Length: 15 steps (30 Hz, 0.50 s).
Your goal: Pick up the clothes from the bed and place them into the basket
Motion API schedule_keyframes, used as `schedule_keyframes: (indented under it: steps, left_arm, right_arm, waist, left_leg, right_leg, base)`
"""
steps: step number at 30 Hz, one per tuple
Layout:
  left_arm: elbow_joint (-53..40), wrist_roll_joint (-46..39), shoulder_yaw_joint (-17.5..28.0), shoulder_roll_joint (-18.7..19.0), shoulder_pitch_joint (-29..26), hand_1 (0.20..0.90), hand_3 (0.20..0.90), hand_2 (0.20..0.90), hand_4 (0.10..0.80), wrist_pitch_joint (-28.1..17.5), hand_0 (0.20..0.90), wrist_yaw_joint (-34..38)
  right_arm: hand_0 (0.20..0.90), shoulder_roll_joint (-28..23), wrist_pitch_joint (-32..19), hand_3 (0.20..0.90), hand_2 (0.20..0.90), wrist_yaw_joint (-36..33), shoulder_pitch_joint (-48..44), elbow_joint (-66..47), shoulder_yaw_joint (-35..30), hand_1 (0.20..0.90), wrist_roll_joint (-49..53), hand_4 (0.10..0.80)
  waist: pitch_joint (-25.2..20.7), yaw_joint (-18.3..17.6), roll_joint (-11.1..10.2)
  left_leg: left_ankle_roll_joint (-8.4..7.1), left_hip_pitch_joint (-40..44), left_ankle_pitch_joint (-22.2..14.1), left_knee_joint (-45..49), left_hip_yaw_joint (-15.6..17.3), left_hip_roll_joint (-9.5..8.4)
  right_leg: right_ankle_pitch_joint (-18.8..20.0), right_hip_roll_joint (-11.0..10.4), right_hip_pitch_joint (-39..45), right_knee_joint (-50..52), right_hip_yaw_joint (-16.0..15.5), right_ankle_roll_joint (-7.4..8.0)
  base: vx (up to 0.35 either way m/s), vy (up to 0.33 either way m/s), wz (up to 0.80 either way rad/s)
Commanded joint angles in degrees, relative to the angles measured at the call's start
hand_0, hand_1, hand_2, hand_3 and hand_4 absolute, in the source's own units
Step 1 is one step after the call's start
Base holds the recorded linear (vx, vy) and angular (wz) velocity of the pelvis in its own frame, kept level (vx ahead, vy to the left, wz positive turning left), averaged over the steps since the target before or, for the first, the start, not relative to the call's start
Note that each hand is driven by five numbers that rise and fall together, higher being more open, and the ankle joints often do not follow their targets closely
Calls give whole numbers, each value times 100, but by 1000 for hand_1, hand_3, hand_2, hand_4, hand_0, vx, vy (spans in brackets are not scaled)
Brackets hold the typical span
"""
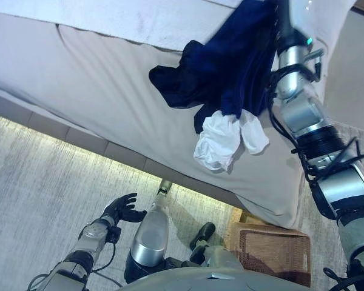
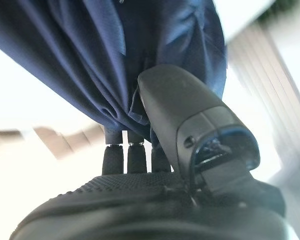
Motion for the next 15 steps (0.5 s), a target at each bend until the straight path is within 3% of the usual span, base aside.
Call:
schedule_keyframes:
  steps: [1,8,15]
  left_arm:
    - [395,436,-186,-200,540,900,900,900,800,-205,900,-150]
    - [526,976,-33,-206,716,900,900,900,800,11,900,-188]
    - [650,1150,37,-210,634,900,900,900,800,164,900,-348]
  right_arm:
    - [300,-900,-482,200,300,-1085,101,-984,-476,300,-527,100]
    - [300,-1608,-148,200,300,-1479,1059,-1876,-1256,300,-664,100]
    - [300,-1899,-373,200,300,-1618,2312,-2325,-2257,300,-521,100]
  waist:
    - [-1171,-402,61]
    - [-1611,-832,47]
    - [-1814,-1468,178]
  left_leg:
    - [387,627,-1178,2,272,-89]
    - [426,939,-1438,2,658,-29]
    - [450,1201,-1584,2,1092,-11]
  right_leg:
    - [-143,138,-616,724,238,-141]
    - [-80,205,-521,504,587,-93]
    - [-61,293,-536,443,1192,-124]
  base:
    - [94,-7,-27]
    - [23,-83,-31]
    - [-30,-67,-52]
